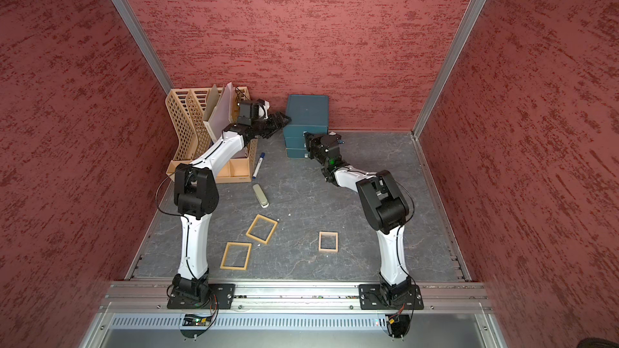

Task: Place the brooch boxes into the drawer by color
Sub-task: Close the drawer in the storage box, then open the drawer in the storage box.

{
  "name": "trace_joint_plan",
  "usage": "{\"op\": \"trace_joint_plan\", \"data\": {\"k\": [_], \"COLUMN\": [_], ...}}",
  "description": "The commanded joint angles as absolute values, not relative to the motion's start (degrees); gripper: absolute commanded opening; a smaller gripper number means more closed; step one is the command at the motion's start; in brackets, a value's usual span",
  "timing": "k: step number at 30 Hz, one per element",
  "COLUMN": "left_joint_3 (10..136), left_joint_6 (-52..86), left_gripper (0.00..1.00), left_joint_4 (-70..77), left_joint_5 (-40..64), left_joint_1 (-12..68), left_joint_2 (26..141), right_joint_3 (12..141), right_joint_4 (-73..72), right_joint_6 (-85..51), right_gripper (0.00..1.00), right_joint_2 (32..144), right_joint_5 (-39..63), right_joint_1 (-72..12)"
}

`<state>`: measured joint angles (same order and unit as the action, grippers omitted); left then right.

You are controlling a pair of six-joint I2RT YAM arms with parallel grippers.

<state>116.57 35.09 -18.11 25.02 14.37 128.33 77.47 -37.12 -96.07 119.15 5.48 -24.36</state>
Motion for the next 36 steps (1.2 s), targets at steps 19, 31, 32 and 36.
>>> {"op": "trace_joint_plan", "data": {"k": [19,31,32,36], "left_joint_3": [114.6,114.6,114.6,114.6], "left_joint_6": [34.2,34.1,34.0,34.0], "left_gripper": [0.85,0.85,0.85,0.85], "left_joint_4": [-20.7,-20.9,-20.8,-21.0], "left_joint_5": [24.8,25.0,25.1,25.1], "left_joint_1": [15.1,14.9,15.0,14.9], "left_joint_2": [126.8,126.9,126.9,126.9], "right_joint_3": [69.3,60.4,61.3,65.1], "right_joint_4": [-39.2,-50.1,-50.9,-52.8], "right_joint_6": [-96.2,-93.9,-94.0,-94.8], "right_gripper": [0.62,0.62,0.62,0.61], "right_joint_2": [111.2,115.6,117.1,122.4], "right_joint_5": [5.2,8.6,9.4,10.7], "right_joint_1": [-24.0,-24.0,-23.9,-23.9]}}
